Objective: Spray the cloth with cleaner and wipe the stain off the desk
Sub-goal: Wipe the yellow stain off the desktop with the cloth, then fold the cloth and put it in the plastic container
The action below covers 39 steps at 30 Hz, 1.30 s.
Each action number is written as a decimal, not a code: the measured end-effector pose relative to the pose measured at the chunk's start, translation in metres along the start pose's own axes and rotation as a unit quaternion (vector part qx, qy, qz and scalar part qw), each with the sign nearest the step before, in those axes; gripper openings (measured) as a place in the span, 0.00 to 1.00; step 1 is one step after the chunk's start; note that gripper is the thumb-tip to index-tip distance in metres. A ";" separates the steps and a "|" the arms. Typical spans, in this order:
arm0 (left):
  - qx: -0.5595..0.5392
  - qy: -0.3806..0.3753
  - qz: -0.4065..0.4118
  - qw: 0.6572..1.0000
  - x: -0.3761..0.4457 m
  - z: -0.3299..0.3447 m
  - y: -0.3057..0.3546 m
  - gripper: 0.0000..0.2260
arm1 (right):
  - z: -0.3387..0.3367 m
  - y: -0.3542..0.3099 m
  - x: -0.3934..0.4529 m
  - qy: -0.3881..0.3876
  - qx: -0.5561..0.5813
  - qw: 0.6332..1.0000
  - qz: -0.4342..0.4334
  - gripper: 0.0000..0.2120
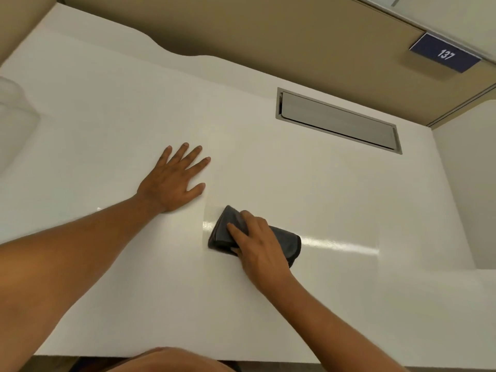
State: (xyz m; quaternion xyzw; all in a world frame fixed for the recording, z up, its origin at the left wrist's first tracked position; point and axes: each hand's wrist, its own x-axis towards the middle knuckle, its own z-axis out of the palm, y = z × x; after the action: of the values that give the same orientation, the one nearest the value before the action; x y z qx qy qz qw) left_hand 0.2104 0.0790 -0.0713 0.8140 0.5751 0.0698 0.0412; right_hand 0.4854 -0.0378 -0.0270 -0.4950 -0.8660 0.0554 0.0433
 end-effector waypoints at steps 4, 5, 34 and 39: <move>-0.001 0.017 0.004 1.000 -0.002 -0.004 0.004 0.29 | -0.014 -0.010 0.009 -0.015 0.014 1.000 0.018 0.22; 0.004 0.024 0.007 1.000 -0.003 -0.005 0.005 0.29 | -0.014 -0.014 0.013 -0.022 0.009 1.000 0.018 0.20; -0.773 -0.109 -0.205 0.591 -0.100 -0.129 0.010 0.24 | -0.138 -0.055 0.134 0.005 0.814 0.552 0.179 0.10; -0.802 -0.060 -0.195 0.561 -0.126 -0.144 -0.022 0.27 | -0.141 -0.075 0.168 -0.014 0.852 0.491 0.183 0.12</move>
State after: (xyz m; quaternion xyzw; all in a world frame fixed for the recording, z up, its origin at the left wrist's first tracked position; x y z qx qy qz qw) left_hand 0.1255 -0.0342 0.0597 0.3158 0.4233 0.4433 0.7243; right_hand 0.3547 0.0769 0.1263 -0.3635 -0.2881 0.7798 0.4204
